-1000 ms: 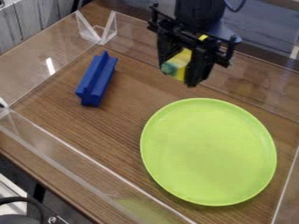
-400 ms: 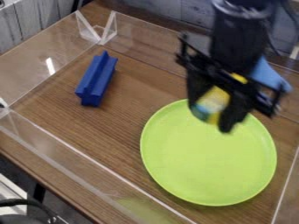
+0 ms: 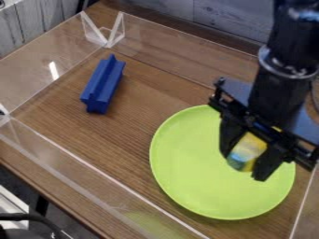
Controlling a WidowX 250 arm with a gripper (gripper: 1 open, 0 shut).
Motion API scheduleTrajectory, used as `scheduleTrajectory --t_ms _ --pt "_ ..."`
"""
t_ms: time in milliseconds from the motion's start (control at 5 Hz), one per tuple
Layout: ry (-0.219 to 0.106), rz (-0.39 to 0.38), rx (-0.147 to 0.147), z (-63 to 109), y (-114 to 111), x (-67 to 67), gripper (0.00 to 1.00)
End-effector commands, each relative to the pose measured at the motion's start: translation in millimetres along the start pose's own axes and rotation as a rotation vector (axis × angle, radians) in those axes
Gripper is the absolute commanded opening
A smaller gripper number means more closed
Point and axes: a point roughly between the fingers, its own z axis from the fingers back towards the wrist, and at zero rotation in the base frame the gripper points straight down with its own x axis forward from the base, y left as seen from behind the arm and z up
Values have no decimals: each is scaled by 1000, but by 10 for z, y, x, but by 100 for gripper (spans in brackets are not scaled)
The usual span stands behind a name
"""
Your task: Put the banana in the green plate
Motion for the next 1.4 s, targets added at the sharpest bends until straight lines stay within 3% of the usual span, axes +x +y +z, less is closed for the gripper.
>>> scheduleTrajectory --t_ms 0,400,800,1200 --pt "-60 51 -10 14 185 8 0" --pt "-74 -61 -17 -22 319 36 0" --pt "-81 48 -31 -173 359 -72 0" --pt "-105 101 -64 -48 224 29 0"
